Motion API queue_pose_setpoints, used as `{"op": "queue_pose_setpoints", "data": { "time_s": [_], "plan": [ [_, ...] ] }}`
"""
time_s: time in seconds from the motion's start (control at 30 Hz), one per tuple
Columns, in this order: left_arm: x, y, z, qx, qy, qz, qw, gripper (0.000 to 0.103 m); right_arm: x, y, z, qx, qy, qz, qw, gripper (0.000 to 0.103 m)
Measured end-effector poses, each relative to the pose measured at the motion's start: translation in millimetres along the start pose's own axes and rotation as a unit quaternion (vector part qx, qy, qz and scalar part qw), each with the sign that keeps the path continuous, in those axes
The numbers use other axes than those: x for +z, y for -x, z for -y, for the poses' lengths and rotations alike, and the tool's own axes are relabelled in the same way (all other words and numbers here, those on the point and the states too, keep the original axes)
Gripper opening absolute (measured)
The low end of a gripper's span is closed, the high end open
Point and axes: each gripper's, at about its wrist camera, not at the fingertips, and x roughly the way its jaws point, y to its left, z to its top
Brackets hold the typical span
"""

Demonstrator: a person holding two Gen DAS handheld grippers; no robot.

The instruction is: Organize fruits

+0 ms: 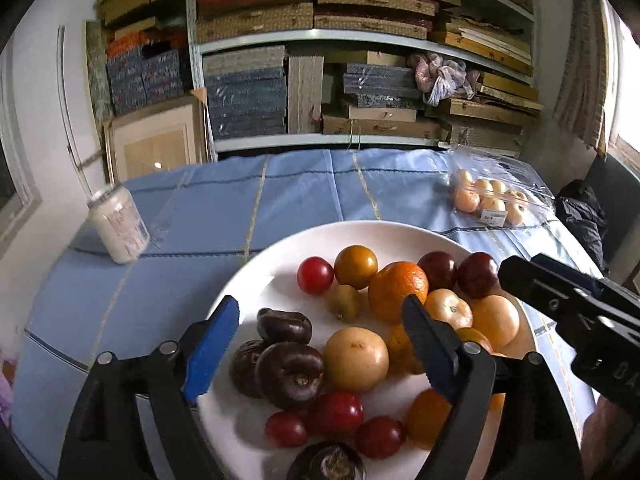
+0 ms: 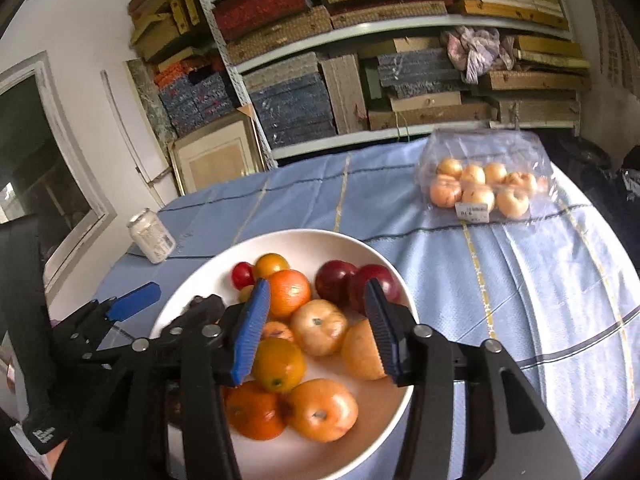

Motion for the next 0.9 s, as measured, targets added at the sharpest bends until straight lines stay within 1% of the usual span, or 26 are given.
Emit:
{"op": "queue_pose_setpoints", "data": {
  "time_s": [0.17,0.37,0.43,0.47,0.57,0.7,0.9],
  "plan": [
    [1,36,5,0.011,-0.017,0.025,0.9995,0.087,3,50,-23,0.008,0.026,0.039,0.999,0.05],
    [-2,87,1,0.019,-0.017,0.054,0.9982,0.087,0,118,-50,0.021,0.055,0.087,0.994,0.057],
    [-7,107,0,0.023,-0.017,0.065,0.9975,0.091,-5,138,-56,0.026,0.064,0.099,0.993,0.064],
    [-11,116,-1,0.027,-0.015,0.07,0.9971,0.096,-10,150,-61,0.03,0.07,0.105,0.992,0.065],
    [-23,137,-3,0.032,-0.014,0.082,0.996,0.098,-25,170,-68,0.037,0.077,0.109,0.99,0.067],
    [-41,152,-7,0.031,-0.008,0.081,0.9962,0.099,-52,181,-71,0.045,0.074,0.099,0.991,0.07],
    [-75,163,-16,0.031,0.013,0.069,0.9971,0.099,-93,168,-60,0.044,0.052,0.069,0.995,0.07]
  ]
}}
